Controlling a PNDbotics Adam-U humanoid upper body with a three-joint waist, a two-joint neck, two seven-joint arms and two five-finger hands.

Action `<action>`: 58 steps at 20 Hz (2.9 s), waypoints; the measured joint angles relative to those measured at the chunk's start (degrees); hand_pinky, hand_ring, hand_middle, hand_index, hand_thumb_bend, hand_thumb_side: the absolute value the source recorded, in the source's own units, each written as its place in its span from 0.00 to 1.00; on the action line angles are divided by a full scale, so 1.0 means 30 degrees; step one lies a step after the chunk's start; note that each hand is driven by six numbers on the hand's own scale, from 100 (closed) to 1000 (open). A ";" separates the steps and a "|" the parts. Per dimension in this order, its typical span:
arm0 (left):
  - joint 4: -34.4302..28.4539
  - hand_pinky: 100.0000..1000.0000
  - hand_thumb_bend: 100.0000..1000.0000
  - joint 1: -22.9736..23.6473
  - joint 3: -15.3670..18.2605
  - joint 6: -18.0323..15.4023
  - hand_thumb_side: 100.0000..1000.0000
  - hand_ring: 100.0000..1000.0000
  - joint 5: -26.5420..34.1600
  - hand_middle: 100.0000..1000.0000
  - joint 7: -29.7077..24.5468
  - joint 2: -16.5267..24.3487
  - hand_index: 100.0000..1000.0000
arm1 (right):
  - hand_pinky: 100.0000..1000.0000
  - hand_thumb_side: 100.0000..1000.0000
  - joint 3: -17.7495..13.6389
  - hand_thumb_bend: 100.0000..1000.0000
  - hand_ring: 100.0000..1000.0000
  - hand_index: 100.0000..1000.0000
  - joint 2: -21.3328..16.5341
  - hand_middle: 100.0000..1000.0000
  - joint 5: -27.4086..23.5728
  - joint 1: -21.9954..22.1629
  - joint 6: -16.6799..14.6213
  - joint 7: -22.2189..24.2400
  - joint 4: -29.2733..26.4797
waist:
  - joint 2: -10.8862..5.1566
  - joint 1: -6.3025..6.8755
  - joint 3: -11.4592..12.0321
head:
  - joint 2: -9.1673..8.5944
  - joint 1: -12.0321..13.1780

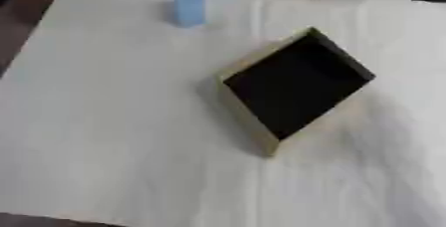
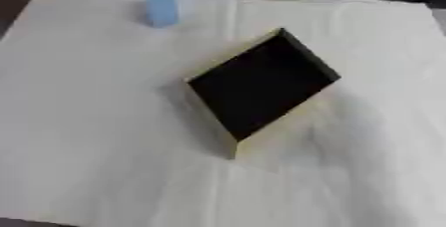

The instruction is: Pick up objects on the table and place them in the box.

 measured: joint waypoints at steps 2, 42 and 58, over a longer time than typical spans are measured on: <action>0.0000 0.73 0.32 0.0000 0.0001 0.0000 0.85 0.80 0.0000 0.88 0.0000 0.0000 0.75 | 0.69 1.00 0.0000 0.00 0.73 0.74 0.0000 0.61 0.0000 0.0000 0.0000 0.0000 0.0000 | 0.0002 0.0000 0.0000 | -0.0011 -0.0046; 1.5978 0.76 0.28 -1.2943 -0.4261 0.4565 0.92 0.83 -0.8043 0.85 -0.4849 0.8450 0.83 | 0.70 1.00 0.0256 0.00 0.73 0.74 -0.0539 0.61 0.0035 0.0696 0.0011 0.0349 0.0000 | -0.0729 0.0332 -0.0622 | 0.0122 -0.2405; 2.3917 0.80 0.72 -1.7042 -0.3995 0.3107 0.96 0.87 -1.7198 0.85 -1.0964 0.4869 0.90 | 0.70 1.00 0.0268 0.00 0.73 0.74 -0.0673 0.61 0.0033 0.0695 0.0055 0.0461 0.0000 | -0.0579 0.0271 -0.0438 | 0.0087 -0.2476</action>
